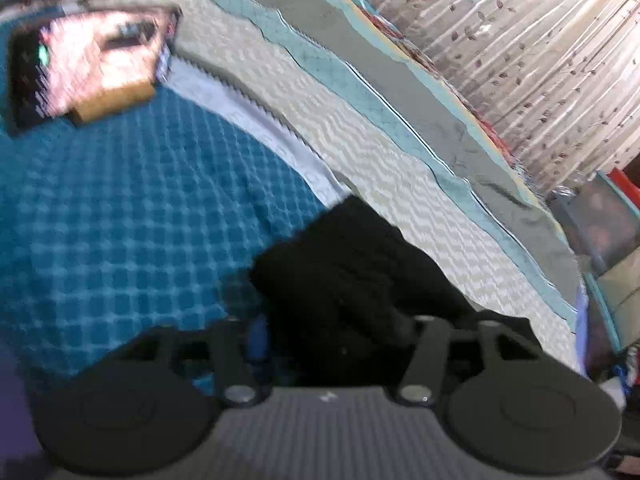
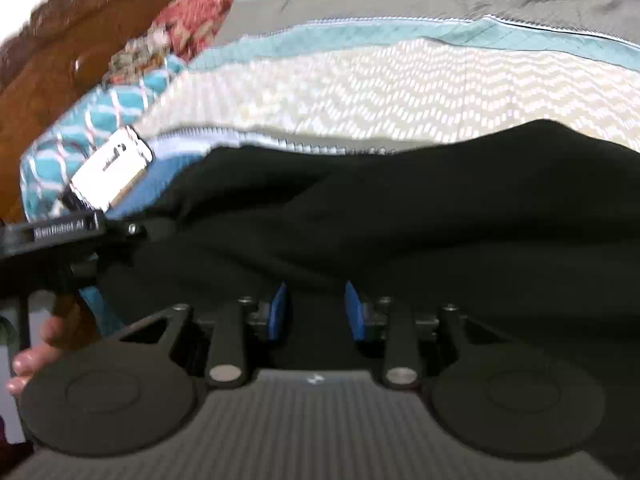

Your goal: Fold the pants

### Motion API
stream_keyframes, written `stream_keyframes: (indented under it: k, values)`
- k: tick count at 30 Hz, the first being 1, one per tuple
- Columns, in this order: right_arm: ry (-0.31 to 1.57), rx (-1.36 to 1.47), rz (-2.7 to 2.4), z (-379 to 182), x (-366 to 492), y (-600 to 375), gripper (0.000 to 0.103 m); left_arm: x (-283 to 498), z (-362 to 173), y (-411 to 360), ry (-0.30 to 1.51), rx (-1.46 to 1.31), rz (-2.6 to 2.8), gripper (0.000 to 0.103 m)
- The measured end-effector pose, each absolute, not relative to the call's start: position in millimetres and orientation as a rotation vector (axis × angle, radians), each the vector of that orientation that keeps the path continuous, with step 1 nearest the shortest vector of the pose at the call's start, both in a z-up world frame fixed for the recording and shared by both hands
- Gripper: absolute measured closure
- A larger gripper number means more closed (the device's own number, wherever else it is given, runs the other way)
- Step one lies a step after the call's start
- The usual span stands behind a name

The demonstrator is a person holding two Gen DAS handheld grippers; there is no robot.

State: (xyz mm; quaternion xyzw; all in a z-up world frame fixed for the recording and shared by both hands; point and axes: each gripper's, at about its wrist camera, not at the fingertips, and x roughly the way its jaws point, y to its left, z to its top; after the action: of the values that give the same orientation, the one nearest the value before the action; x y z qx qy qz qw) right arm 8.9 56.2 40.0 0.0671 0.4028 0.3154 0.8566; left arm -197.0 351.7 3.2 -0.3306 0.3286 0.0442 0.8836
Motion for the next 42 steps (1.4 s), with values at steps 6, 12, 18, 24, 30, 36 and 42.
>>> stream_keyframes:
  k: [6, 12, 18, 24, 30, 36, 42]
  values:
    - [0.794, 0.085, 0.837, 47, -8, 69, 0.066, -232, 29, 369, 0.598, -0.722, 0.124, 0.042]
    - [0.858, -0.017, 0.961, 31, -16, 94, 0.066, -215, 59, 346, 0.565, -0.653, 0.036, 0.042]
    - [0.775, 0.116, 0.889, 53, 0, 55, 0.066, -164, 69, 300, 0.593, -0.508, -0.105, 0.042]
    - [0.814, 0.214, 0.714, 38, 12, 6, 0.066, -91, 22, 276, 0.805, -0.469, -0.097, 0.06]
    - [0.941, 0.328, 0.65, 5, 22, -19, 0.067, -68, -5, 289, 0.812, -0.51, 0.051, 0.097]
    - [0.85, 0.32, 0.689, 21, 20, -26, 0.066, -85, 20, 282, 0.799, -0.523, 0.035, 0.064]
    - [0.805, 0.387, 0.587, 20, 29, -53, 0.065, -85, 51, 228, 0.771, -0.442, -0.148, 0.061]
